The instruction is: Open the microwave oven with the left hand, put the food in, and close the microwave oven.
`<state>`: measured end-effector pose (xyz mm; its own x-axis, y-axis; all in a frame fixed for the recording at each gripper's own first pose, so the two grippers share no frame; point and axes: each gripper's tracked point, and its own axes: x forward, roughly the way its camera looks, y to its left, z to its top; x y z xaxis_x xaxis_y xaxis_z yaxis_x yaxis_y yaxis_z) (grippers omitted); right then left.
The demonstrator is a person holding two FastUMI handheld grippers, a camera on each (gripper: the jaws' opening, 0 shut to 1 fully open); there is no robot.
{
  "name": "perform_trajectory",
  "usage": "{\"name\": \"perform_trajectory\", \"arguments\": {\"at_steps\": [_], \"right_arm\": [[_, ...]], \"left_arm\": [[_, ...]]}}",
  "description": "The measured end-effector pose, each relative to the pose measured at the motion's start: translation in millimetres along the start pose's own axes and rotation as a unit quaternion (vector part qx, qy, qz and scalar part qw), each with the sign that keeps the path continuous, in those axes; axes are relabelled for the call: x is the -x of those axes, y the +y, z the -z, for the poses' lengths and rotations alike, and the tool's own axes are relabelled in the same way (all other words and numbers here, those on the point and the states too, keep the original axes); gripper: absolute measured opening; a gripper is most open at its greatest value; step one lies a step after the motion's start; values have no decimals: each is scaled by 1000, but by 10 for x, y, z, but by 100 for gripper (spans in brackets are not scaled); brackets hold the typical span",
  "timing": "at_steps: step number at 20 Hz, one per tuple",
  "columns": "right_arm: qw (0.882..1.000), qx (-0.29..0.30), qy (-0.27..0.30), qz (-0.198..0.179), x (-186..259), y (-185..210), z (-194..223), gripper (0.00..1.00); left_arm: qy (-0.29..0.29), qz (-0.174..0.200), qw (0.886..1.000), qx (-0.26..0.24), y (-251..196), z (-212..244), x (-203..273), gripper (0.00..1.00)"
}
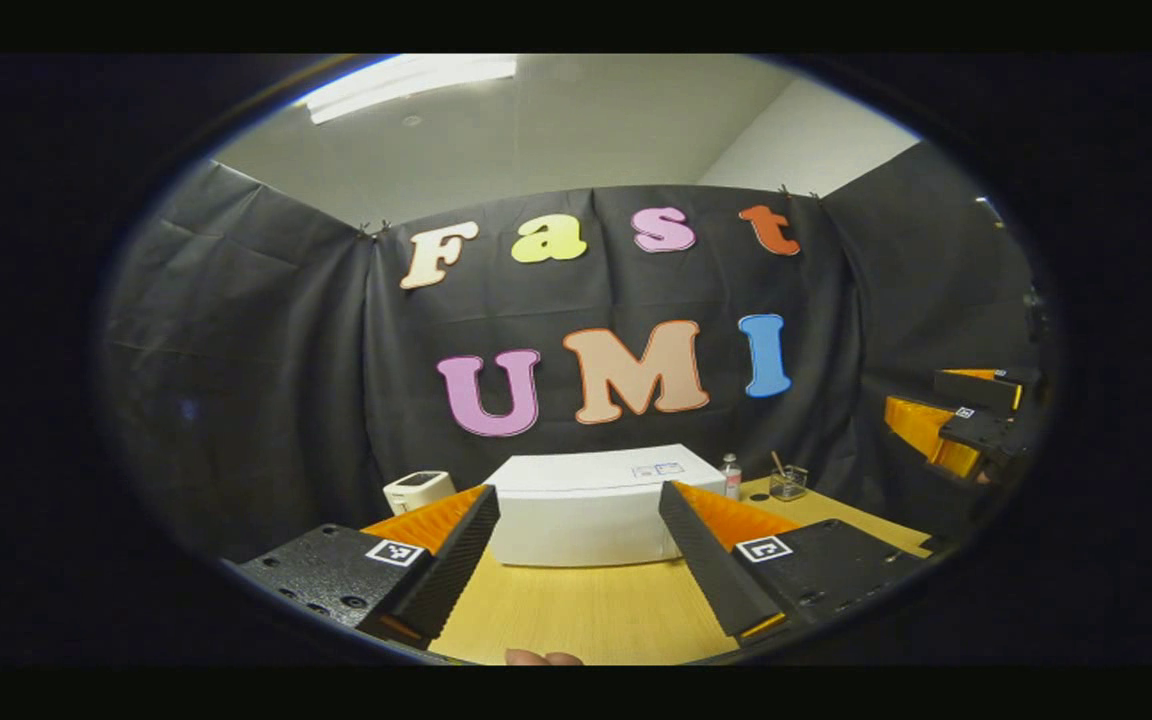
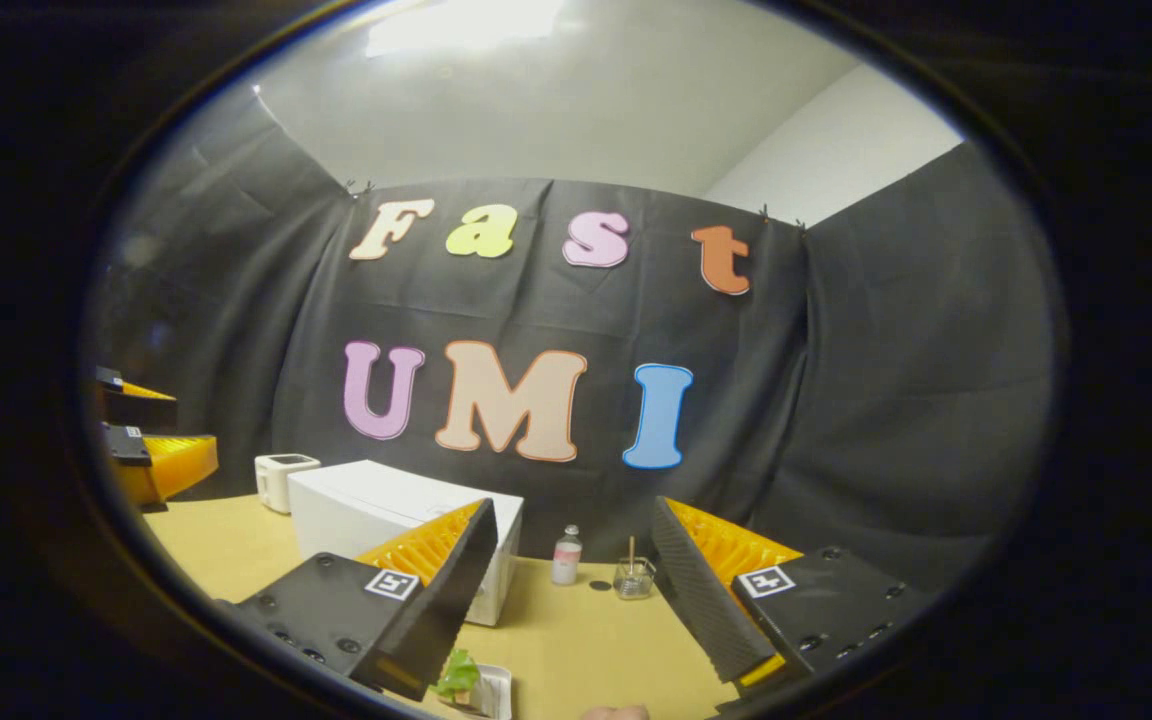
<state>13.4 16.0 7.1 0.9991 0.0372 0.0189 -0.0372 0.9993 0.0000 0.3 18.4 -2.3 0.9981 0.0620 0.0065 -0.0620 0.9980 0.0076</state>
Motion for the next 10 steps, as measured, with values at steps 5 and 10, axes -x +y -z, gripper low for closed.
{"name": "perform_trajectory", "arguments": {"at_steps": [5,10], "right_arm": [[1000,4,-3,-1,-9,16,-23,99],[1000,3,0,-6,-1,35,-7,99]], "left_arm": [[-3,0,1000,2,19,14,-55,97],[-21,15,1000,14,-54,69,-268,97]]}}
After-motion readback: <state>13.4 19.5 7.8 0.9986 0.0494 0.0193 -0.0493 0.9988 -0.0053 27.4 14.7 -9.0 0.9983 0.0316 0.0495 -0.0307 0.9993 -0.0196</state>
